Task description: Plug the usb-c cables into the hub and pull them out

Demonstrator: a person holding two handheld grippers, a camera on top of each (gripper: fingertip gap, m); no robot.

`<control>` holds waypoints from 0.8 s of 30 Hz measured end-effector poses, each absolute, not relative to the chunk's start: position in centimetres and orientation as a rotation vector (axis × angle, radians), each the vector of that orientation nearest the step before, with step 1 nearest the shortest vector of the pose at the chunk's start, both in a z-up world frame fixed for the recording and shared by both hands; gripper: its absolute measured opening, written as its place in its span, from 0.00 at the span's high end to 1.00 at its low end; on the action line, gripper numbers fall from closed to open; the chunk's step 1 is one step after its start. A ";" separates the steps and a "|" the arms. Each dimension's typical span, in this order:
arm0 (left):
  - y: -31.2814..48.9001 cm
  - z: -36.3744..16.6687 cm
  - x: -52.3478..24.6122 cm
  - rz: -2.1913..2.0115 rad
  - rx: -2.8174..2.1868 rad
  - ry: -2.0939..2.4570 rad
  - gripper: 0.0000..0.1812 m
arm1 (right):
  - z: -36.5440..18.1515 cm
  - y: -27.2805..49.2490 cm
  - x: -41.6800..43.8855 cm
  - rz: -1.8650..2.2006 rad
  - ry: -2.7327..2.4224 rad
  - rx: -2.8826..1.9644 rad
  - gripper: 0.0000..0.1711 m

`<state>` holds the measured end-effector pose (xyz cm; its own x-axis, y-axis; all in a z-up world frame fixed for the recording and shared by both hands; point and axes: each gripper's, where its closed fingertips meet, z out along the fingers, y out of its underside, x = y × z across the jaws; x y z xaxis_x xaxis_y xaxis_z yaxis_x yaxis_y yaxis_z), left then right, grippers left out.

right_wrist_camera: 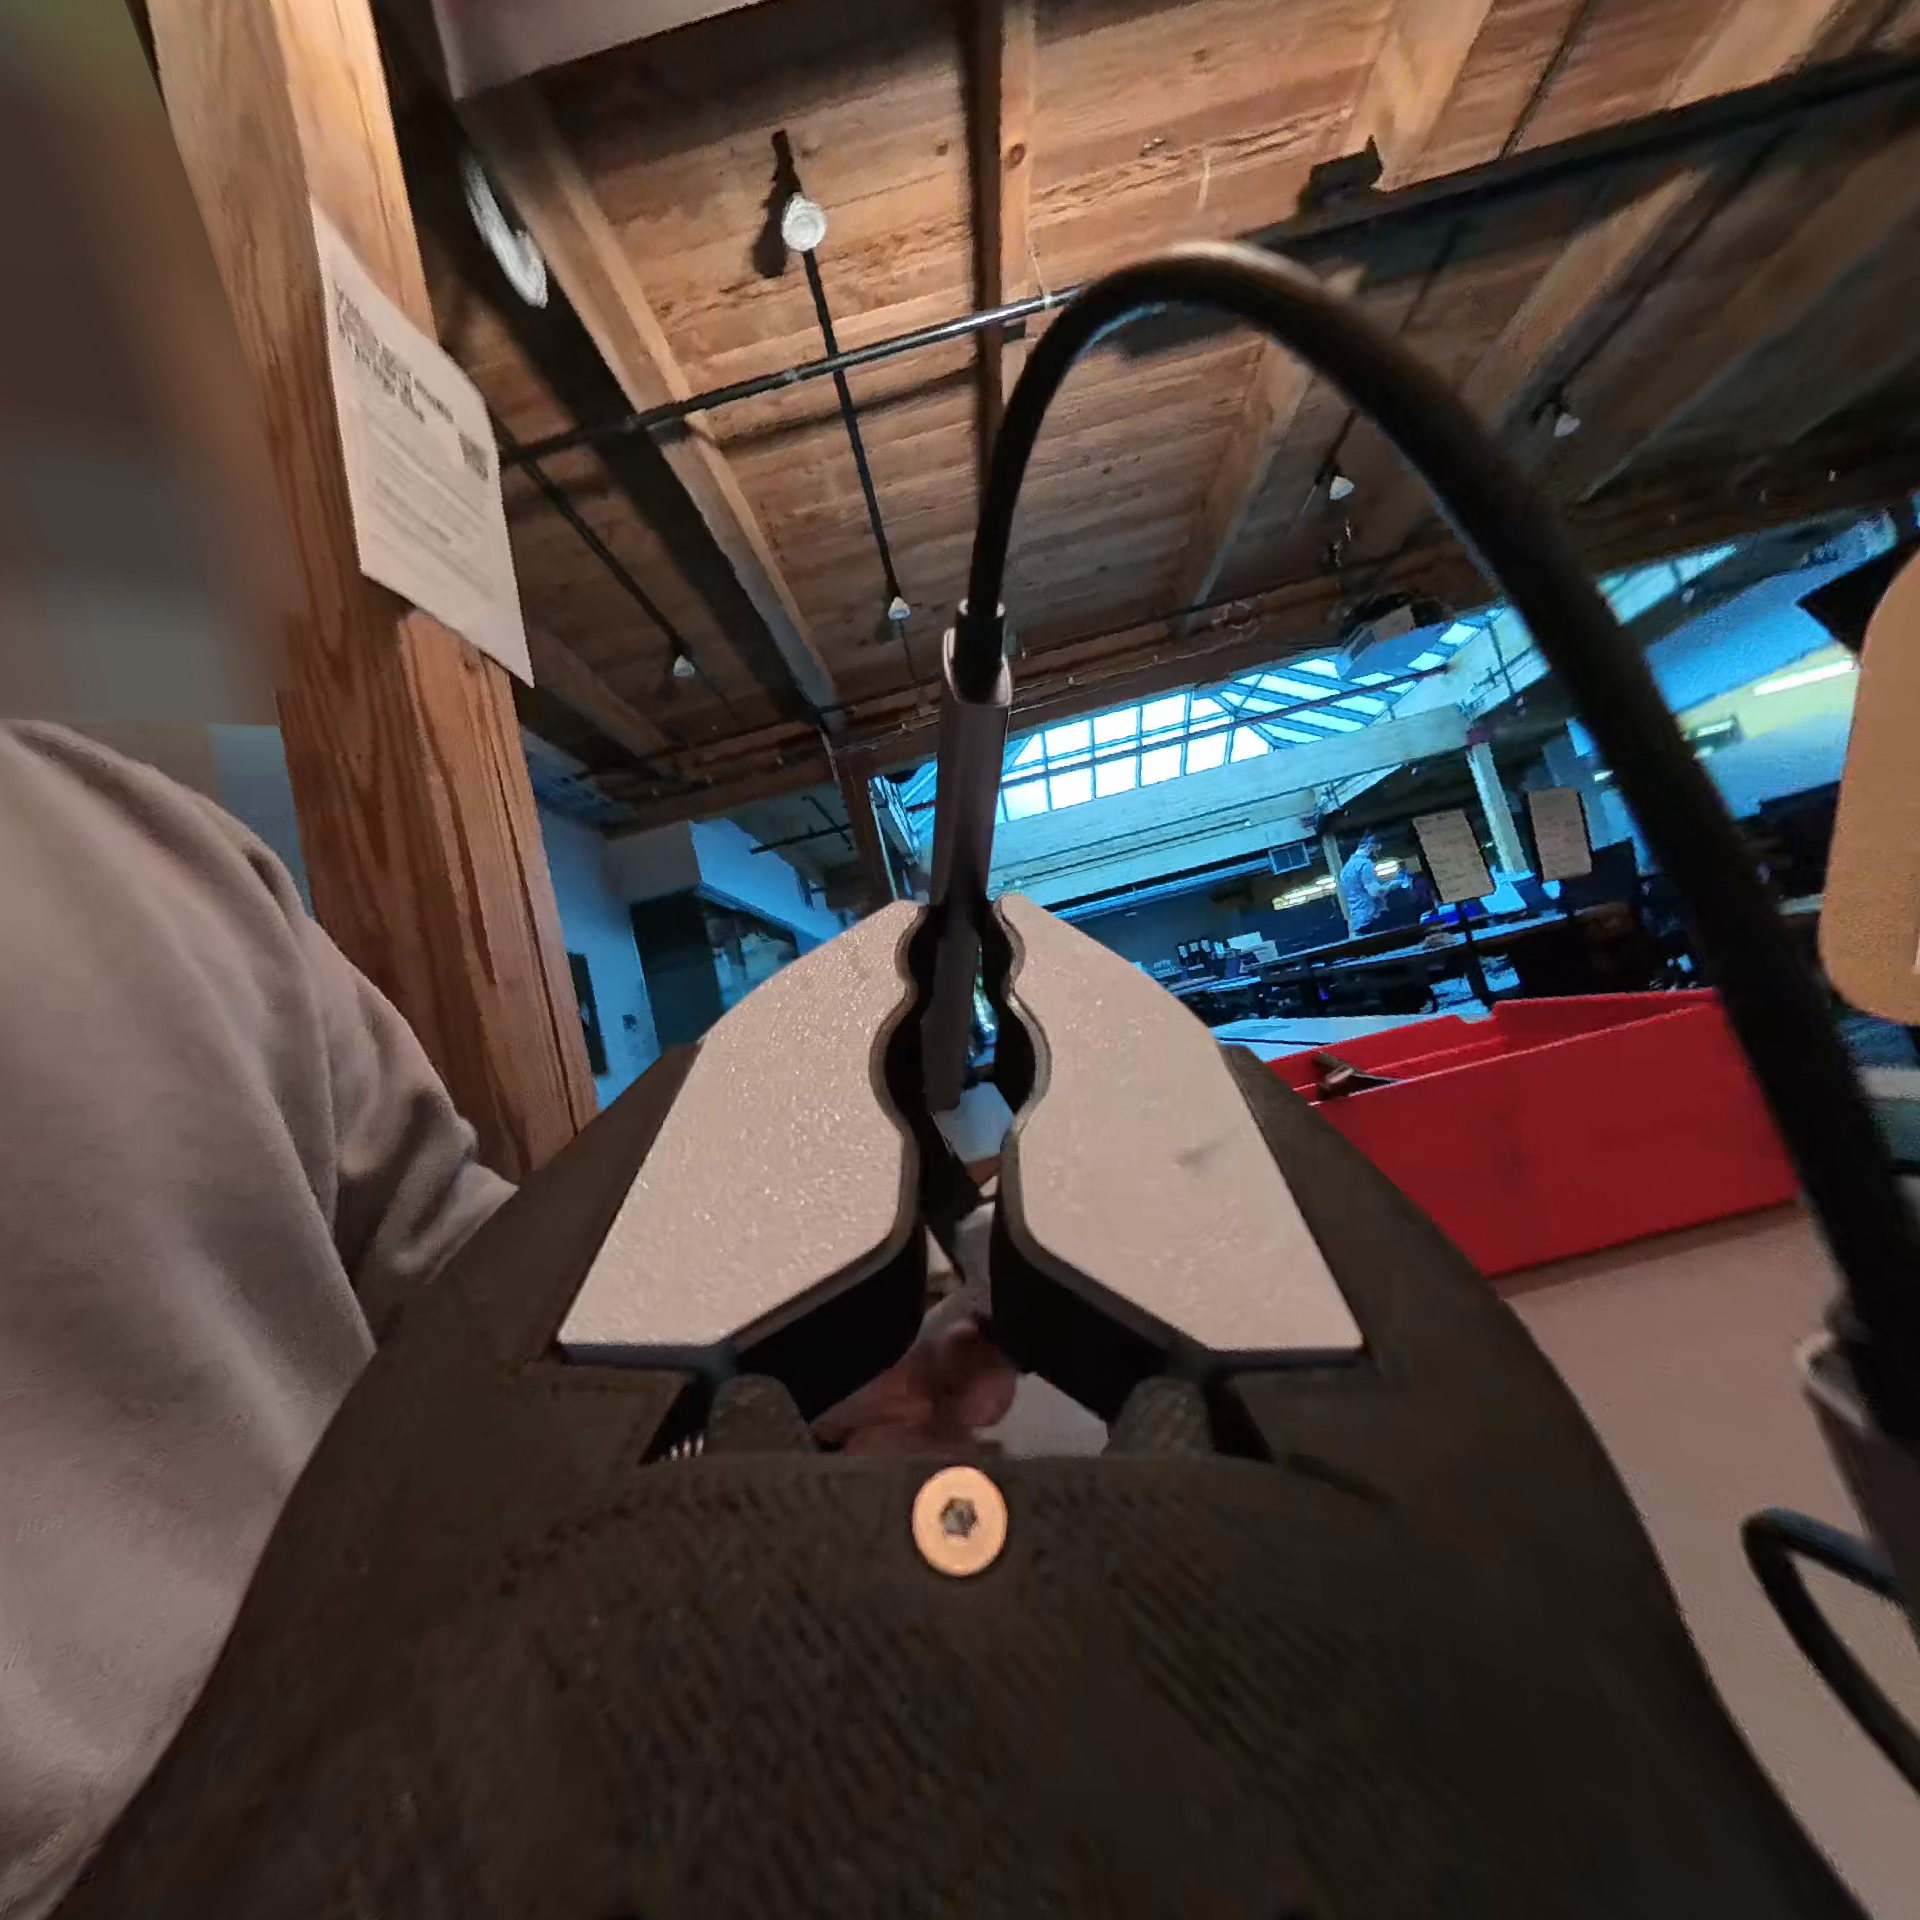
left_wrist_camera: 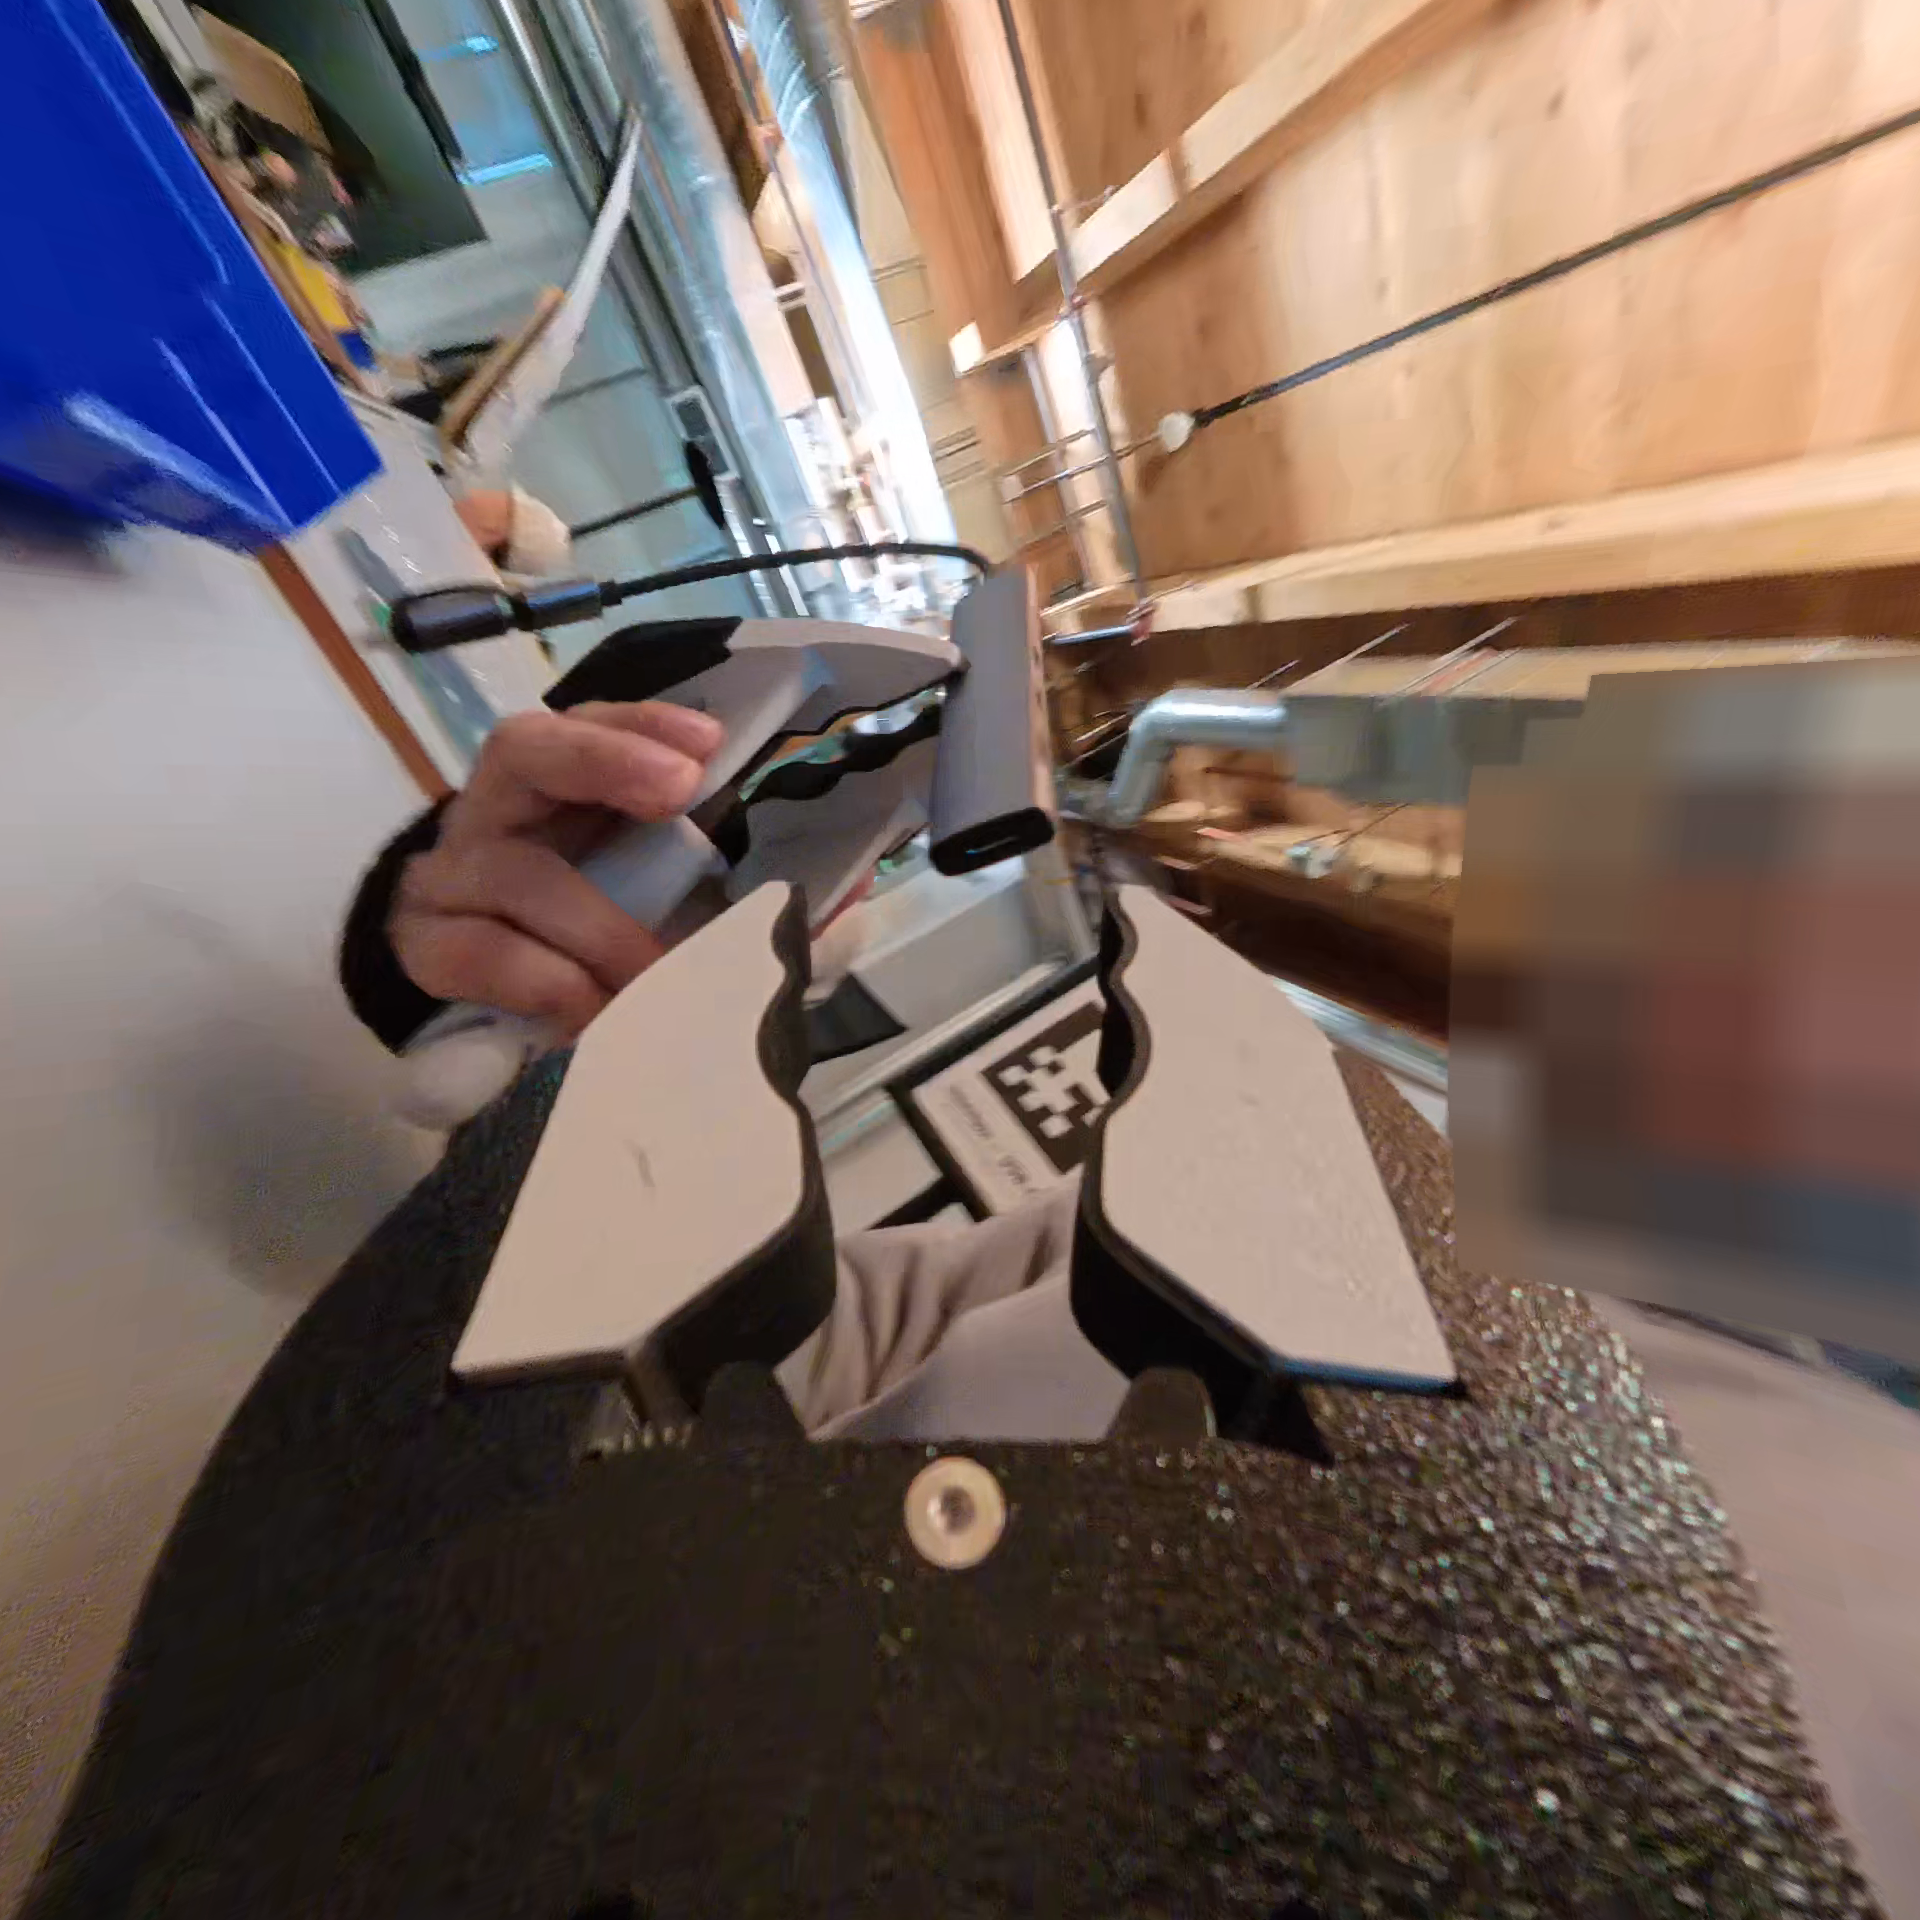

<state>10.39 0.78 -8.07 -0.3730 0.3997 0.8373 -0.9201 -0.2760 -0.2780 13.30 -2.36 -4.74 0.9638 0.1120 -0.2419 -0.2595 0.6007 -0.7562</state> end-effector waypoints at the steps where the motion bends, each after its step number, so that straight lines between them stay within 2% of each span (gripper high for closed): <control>1: 0.6 -8.1 10.2 1.769 0.804 -0.924 0.71 | -4.8 -2.1 12.8 0.190 0.139 -0.920 0.95; 6: 0.1 -7.2 9.5 1.675 0.746 -0.740 0.69 | -6.3 -0.5 11.4 0.110 0.043 -1.086 0.95; 8: 0.4 -7.2 10.1 1.700 0.777 -0.719 0.76 | -6.8 -0.4 11.2 0.085 0.027 -1.122 0.95; 10: 0.6 -7.6 10.8 1.731 0.831 -0.734 0.86 | -7.0 -0.4 11.2 0.065 0.023 -1.143 0.95; 13: 1.0 -8.1 11.2 1.792 0.875 -0.805 0.87 | -7.7 -0.1 11.4 0.032 0.027 -1.197 0.95; 18: 2.1 -8.7 12.2 1.960 0.919 -1.116 0.87 | -9.3 0.4 12.3 0.082 0.187 -1.283 0.93; 20: 3.5 -7.9 13.1 2.104 0.907 -1.276 0.87 | -11.1 0.8 11.5 0.236 0.300 -1.374 0.77; 21: 4.2 -7.5 13.3 2.170 0.868 -1.411 0.88 | -11.9 0.9 10.1 0.346 0.315 -1.440 0.73; 24: 5.4 -8.2 13.4 2.283 0.601 -2.042 0.87 | -9.8 -0.6 5.3 0.484 0.174 -1.490 0.76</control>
